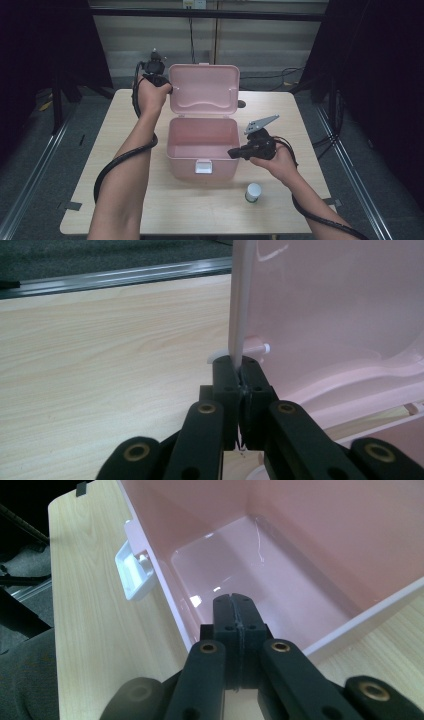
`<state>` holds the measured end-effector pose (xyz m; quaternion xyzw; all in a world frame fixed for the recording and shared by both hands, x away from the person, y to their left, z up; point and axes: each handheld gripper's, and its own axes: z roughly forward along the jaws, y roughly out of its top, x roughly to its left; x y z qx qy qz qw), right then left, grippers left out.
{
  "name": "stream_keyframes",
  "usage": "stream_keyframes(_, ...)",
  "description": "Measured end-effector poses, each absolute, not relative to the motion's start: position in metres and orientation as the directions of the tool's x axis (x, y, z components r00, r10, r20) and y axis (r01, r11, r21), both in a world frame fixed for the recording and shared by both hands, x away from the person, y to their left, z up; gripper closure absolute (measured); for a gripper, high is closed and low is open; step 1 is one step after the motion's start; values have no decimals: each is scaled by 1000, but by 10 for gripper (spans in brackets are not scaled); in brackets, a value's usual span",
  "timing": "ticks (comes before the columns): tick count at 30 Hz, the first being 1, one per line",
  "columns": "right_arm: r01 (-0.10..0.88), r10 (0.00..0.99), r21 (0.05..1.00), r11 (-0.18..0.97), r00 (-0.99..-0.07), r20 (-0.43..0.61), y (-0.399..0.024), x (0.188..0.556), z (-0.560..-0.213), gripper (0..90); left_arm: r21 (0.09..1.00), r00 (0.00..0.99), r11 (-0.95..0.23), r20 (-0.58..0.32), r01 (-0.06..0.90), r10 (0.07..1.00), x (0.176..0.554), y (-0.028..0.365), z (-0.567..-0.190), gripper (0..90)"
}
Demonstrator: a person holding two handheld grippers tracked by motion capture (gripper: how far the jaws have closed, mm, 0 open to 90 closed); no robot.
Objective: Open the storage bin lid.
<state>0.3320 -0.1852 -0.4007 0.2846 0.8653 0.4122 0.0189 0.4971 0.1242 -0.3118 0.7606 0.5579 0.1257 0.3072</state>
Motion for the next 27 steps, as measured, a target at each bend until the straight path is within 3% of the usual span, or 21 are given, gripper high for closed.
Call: stream_keyframes(27, 482, 500, 717, 504, -840, 213, -183, 336, -404, 895, 577, 334, -186, -160, 795, 929, 516, 124, -329, 870)
